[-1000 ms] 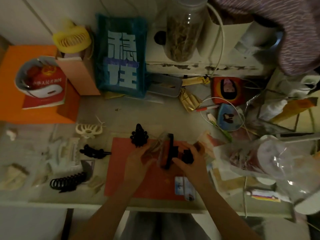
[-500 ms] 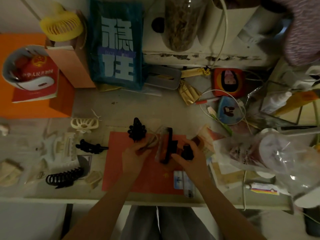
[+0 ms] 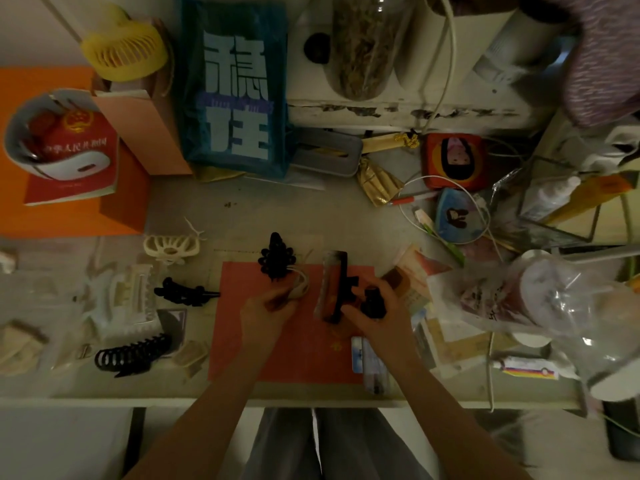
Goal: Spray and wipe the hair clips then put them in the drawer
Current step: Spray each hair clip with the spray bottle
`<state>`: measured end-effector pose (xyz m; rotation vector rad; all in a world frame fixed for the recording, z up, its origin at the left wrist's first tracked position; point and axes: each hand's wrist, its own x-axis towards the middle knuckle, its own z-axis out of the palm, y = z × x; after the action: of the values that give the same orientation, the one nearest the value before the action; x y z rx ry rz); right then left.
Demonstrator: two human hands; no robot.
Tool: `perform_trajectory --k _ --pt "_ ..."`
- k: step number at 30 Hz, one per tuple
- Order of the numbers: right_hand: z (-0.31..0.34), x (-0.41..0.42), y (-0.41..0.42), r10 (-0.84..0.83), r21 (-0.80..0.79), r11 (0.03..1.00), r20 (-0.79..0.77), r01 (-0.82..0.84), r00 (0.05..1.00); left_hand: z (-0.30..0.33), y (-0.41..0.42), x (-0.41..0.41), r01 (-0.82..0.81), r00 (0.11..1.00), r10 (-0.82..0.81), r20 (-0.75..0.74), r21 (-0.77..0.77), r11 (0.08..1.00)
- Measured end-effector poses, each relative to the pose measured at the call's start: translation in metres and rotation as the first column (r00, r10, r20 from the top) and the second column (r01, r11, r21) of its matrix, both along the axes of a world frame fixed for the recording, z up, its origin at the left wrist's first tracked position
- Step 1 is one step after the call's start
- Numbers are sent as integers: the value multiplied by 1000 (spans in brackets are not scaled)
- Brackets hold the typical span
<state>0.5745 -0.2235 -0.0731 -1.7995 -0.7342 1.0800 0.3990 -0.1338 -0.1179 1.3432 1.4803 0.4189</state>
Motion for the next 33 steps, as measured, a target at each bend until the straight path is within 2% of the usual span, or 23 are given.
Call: perform_trajectory --k 12,15,20,28,33 --pt "11 -16 1 -18 -5 1000 19 18 1000 16 -4 -13 0 994 12 110 -106 994" --pt "17 -20 6 -15 4 1000 2 15 1000 30 -3 -14 -39 978 69 195 -153 987" --pt "37 -20 20 -1 55 999 1 1 1000 69 5 -12 15 950 11 313 -78 997" --pt "92 -13 44 43 232 972 27 -48 999 136 26 -3 137 930 -135 343 21 990" --pt "133 -7 60 38 341 939 52 -54 998 182 38 -1 278 840 -298 454 111 954"
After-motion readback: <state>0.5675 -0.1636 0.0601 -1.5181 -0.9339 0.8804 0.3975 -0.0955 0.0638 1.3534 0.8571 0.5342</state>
